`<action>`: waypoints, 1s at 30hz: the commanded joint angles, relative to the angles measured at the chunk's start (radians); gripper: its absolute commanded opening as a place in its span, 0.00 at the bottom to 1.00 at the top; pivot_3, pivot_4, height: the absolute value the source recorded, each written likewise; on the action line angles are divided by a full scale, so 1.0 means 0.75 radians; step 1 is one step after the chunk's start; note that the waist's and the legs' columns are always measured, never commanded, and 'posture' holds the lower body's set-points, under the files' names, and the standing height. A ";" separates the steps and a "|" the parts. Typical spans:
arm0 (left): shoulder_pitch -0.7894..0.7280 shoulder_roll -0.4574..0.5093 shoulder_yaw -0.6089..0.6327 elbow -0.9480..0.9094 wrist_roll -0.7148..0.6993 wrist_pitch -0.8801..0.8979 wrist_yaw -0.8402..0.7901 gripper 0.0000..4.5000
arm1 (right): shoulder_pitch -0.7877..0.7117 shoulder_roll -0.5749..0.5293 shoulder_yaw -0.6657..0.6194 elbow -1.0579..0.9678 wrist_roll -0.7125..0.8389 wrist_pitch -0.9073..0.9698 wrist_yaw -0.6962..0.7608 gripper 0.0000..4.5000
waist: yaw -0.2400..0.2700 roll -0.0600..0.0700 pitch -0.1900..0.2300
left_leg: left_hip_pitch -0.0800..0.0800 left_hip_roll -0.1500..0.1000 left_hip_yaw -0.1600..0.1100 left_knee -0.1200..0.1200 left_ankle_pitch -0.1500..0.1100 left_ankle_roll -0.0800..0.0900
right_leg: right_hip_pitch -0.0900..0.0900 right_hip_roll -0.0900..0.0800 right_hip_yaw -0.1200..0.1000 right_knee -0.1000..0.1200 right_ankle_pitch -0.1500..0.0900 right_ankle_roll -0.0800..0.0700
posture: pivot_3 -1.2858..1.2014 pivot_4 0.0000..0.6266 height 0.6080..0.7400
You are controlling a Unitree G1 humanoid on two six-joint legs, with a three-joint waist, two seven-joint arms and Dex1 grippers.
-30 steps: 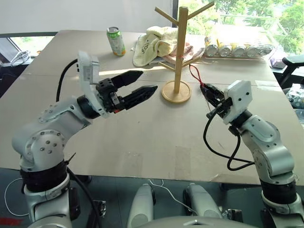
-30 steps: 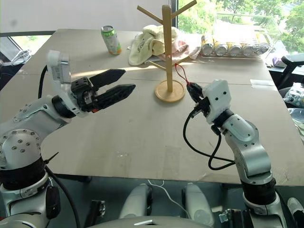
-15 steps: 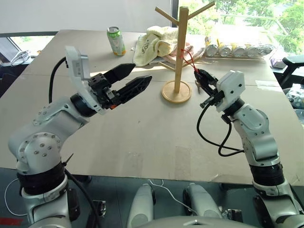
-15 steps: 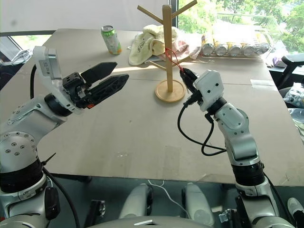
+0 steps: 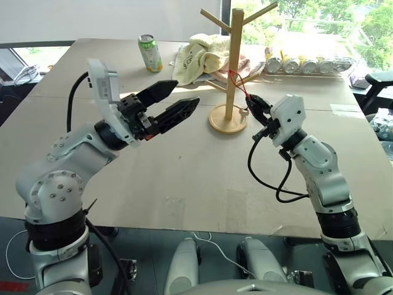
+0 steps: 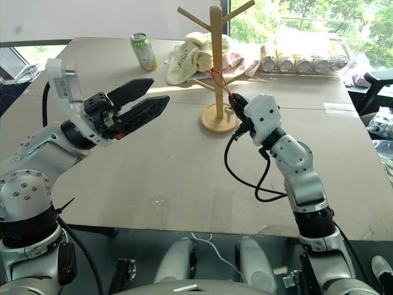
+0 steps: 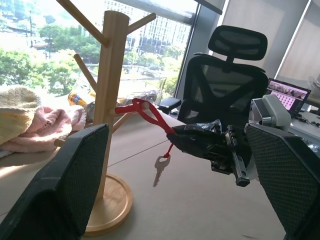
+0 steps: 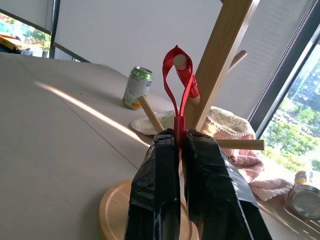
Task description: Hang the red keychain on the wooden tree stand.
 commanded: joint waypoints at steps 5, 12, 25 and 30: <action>-0.022 0.014 -0.017 -0.014 0.018 -0.045 -0.013 1.00 | -0.057 0.015 -0.036 -0.020 0.009 0.034 -0.032 0.01 | 0.000 0.000 0.000 | 0.000 0.000 0.000 0.000 0.000 0.000 | 0.000 0.000 0.000 0.000 0.000 0.000 | 0.52 0.24 0.94; -0.029 0.021 -0.029 -0.003 0.035 -0.064 -0.015 1.00 | -0.065 0.006 0.001 -0.002 -0.001 0.116 -0.006 0.09 | 0.000 0.000 0.000 | 0.000 0.000 0.000 0.000 0.000 0.000 | 0.000 0.000 0.000 0.000 0.000 0.000 | 0.52 0.24 0.94; -0.017 0.115 -0.056 0.066 0.170 -0.063 -0.048 1.00 | 0.007 -0.129 -0.052 -0.140 0.120 0.308 0.151 0.99 | 0.000 0.000 0.000 | 0.000 0.000 0.000 0.000 0.000 0.000 | 0.000 0.000 0.000 0.000 0.000 0.000 | 0.52 0.24 0.94; 0.020 0.263 -0.059 0.148 0.284 -0.074 -0.190 1.00 | -0.012 -0.325 -0.124 -0.249 0.308 0.559 0.326 0.99 | -0.001 0.000 0.001 | 0.000 0.000 0.000 0.000 0.000 0.000 | 0.000 0.000 0.000 0.000 -0.001 0.001 | 0.52 0.24 0.94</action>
